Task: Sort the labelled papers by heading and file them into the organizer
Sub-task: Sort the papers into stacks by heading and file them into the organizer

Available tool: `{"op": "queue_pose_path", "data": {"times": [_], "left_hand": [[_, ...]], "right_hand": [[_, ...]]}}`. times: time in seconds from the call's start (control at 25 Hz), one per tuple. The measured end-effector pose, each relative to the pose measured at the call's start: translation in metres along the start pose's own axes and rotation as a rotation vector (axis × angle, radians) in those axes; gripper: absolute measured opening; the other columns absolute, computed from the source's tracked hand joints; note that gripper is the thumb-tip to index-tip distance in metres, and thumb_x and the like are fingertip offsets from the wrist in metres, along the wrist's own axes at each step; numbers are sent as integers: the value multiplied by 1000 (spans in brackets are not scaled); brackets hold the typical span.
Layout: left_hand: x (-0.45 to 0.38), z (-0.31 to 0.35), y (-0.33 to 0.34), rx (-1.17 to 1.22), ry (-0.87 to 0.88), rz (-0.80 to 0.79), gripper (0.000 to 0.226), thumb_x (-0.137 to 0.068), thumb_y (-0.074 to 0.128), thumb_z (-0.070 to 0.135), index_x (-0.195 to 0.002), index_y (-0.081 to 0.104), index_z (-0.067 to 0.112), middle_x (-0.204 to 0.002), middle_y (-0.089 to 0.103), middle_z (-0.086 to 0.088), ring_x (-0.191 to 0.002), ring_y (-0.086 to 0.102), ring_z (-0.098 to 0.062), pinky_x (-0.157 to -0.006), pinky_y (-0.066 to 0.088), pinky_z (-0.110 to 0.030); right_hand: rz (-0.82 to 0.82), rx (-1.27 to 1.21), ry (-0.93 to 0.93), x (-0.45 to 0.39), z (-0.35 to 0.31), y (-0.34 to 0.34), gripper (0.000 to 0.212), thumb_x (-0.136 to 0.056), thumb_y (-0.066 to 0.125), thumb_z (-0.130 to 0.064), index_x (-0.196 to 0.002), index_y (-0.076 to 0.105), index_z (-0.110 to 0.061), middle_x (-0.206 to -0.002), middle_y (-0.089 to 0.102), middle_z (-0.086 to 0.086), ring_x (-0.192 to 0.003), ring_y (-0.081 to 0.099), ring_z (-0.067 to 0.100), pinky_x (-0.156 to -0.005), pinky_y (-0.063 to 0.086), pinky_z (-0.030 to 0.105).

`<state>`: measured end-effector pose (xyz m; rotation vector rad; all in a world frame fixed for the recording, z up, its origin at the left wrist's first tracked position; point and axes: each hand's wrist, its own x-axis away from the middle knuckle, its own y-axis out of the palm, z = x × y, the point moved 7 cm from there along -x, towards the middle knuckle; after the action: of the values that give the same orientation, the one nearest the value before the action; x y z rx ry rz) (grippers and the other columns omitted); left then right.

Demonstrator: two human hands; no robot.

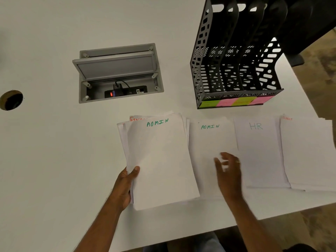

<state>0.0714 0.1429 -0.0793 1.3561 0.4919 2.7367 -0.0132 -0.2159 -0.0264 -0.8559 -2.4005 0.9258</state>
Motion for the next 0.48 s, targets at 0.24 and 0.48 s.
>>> {"op": "queue_pose_path", "data": {"times": [0.24,0.48], "left_hand": [[2,-8,29,-16,-10,-45,36,-87,69,23,-123,67,17,-113,77,-13,-96,76,-29,-70,62,-37],[-1,-15,31,-10,-19,-44,33,-89,68,24,-122,68,21,-118,75,-11,-104,74,-29,-77,62,-38]], "right_hand": [[-308,-136,140,18,-37,60,30,-81,79,-39,-92,55,-24,-86,66,-14,-75,63,0,-59,44,12],[-200,-99,71,9,-34,42,30,-96,62,-38,-71,57,-22,-64,60,-16,-56,56,-1,-55,40,12]]}}
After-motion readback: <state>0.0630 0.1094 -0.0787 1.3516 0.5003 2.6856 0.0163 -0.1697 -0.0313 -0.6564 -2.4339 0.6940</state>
